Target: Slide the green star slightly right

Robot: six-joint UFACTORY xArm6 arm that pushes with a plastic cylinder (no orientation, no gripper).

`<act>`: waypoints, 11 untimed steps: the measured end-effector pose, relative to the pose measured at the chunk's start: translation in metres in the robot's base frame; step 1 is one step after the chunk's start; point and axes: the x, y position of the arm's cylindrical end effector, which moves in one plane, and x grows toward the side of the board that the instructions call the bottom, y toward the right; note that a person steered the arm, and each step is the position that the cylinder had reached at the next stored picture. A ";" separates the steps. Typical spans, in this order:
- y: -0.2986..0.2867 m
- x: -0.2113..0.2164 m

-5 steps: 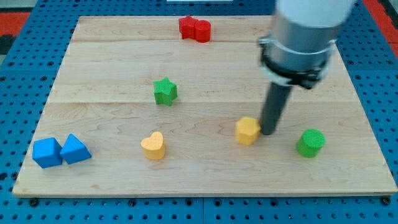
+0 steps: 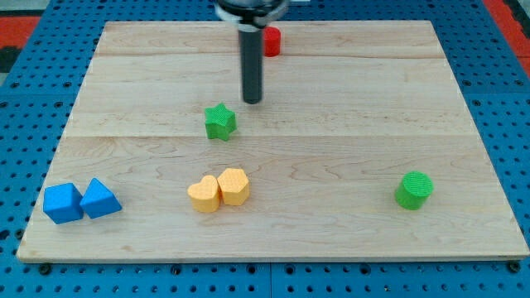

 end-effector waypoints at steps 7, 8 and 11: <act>0.053 0.016; -0.004 0.027; 0.144 0.098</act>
